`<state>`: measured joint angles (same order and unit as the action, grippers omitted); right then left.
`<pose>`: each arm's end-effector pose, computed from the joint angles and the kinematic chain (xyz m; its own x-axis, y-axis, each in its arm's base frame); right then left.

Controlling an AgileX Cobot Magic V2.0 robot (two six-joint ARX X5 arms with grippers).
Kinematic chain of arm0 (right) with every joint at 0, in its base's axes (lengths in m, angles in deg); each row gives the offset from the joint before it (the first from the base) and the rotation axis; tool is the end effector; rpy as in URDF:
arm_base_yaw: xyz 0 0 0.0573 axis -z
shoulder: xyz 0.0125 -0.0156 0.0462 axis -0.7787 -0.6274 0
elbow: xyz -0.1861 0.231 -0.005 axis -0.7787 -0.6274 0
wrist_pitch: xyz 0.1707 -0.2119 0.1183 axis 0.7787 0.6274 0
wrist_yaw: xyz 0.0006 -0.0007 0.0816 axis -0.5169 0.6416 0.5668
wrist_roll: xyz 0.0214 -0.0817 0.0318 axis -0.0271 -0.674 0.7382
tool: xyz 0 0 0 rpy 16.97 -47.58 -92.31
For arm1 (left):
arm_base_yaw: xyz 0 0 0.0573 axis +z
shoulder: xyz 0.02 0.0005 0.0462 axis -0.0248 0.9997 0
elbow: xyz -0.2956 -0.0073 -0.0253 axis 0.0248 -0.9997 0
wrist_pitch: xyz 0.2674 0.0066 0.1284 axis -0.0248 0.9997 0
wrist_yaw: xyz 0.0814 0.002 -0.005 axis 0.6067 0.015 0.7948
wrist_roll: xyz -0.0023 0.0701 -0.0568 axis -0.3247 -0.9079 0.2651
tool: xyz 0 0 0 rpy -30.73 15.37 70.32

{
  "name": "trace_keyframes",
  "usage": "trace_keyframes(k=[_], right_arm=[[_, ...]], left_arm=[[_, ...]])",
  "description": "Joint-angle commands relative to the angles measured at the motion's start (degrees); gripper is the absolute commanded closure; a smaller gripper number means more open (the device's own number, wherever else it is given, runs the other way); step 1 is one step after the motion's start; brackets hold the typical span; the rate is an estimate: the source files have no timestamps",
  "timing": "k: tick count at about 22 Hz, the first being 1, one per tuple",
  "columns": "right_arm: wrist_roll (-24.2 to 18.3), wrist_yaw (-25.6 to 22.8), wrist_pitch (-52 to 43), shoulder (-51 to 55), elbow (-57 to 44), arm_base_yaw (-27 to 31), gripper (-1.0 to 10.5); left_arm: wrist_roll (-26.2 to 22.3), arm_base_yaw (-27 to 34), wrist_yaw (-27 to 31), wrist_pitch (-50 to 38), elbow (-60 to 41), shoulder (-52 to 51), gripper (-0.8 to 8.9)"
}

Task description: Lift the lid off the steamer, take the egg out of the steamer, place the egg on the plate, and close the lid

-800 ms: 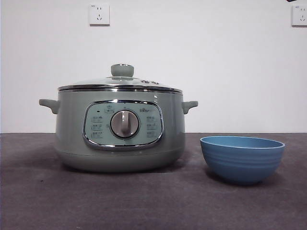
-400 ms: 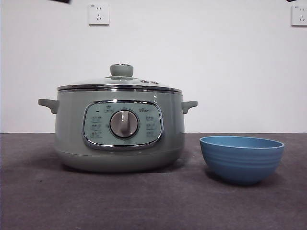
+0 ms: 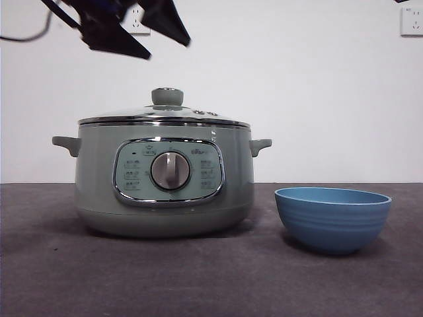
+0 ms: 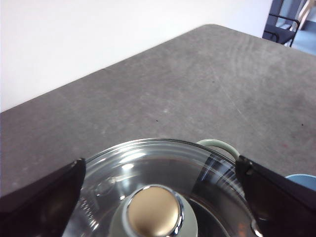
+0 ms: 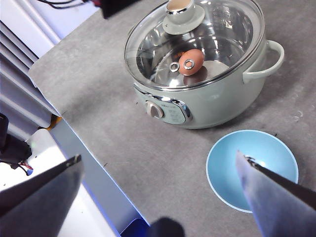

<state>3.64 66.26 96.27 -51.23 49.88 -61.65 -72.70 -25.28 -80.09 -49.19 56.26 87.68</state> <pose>0.1873 0.0856 0.3579 0.4423 0.7344 -0.5148 -0.7335 0.6265 0.2635 0.3684 -0.1864 0.3202 0.7168 -0.6182 -0.3224 0.6608 0.7499 0.0312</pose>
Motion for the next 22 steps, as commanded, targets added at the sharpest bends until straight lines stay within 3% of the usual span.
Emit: trace_keyframes(k=[1,15,19,22], right_arm=[[0.4,0.0,-0.4,0.0,0.1,-0.1,3.8],[0.4,0.0,-0.4,0.0,0.1,-0.1,3.8],[0.4,0.0,-0.4,0.0,0.1,-0.1,3.8],[0.4,0.0,-0.4,0.0,0.1,-0.1,3.8]], left_arm=[[-1.6,-0.7,0.2,-1.0,-0.2,2.7,2.98],[-1.6,-1.3,3.8,6.0,-0.2,6.8,3.18],[-1.5,-1.3,3.8,5.6,-0.2,6.8,5.36],[-1.0,-1.3,3.8,4.5,-0.2,6.8,5.44]])
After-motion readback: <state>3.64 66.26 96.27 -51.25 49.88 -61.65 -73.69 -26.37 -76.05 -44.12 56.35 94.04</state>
